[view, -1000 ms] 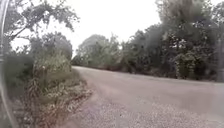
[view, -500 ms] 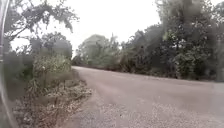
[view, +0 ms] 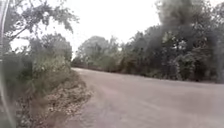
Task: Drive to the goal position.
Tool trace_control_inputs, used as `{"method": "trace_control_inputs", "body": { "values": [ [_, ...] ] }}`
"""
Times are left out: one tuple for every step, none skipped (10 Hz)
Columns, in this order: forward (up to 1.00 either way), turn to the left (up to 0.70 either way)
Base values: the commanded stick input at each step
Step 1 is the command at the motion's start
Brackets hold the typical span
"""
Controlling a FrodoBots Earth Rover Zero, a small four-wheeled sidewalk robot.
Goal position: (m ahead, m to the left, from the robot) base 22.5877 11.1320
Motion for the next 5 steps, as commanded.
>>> {"method": "trace_control_inputs", "body": {
  "values": [
    [0.70, 0.00],
    [0.70, 0.00],
    [0.70, 0.00],
    [0.70, 0.00],
    [0.70, 0.00]
  ]
}}
